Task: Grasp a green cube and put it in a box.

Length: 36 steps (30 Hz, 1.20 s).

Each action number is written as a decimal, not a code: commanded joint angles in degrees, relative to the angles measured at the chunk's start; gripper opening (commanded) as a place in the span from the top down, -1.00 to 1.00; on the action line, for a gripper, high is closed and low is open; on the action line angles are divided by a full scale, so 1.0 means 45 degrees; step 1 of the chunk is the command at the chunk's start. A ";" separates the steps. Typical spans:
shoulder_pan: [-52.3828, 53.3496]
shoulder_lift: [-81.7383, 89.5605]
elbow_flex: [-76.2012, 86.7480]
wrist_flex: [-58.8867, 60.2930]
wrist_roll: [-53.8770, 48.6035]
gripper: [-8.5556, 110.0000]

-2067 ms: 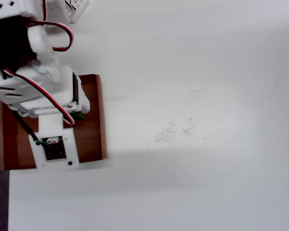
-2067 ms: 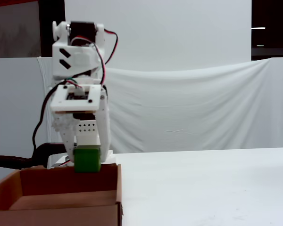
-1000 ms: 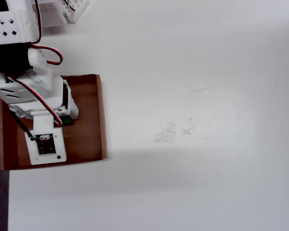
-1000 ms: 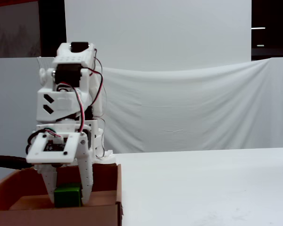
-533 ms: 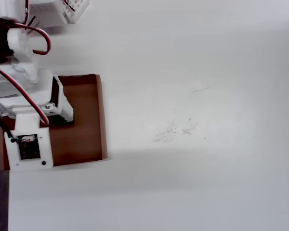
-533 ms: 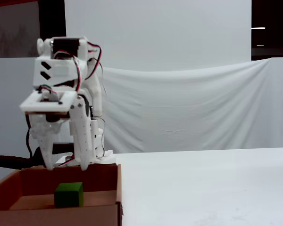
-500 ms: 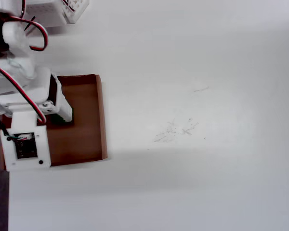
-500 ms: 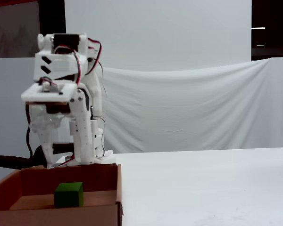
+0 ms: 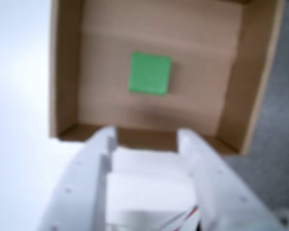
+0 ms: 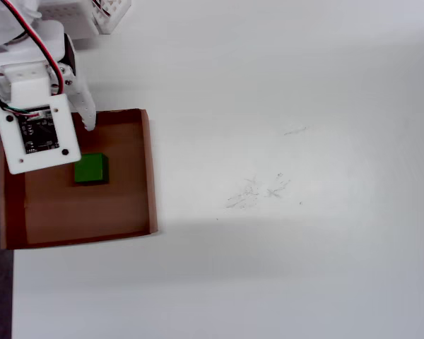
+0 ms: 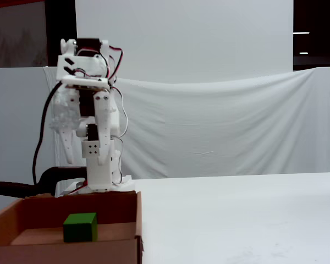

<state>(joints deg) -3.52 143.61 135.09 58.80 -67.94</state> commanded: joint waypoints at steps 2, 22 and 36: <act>0.0098 0.2031 0.1426 0.1016 -0.1367 0.59; 0.0332 0.8613 0.7754 0.2637 -0.2480 0.60; 0.0273 0.8633 0.7812 0.2676 -0.2324 0.62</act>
<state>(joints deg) -2.29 182.02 170.60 70.40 -76.90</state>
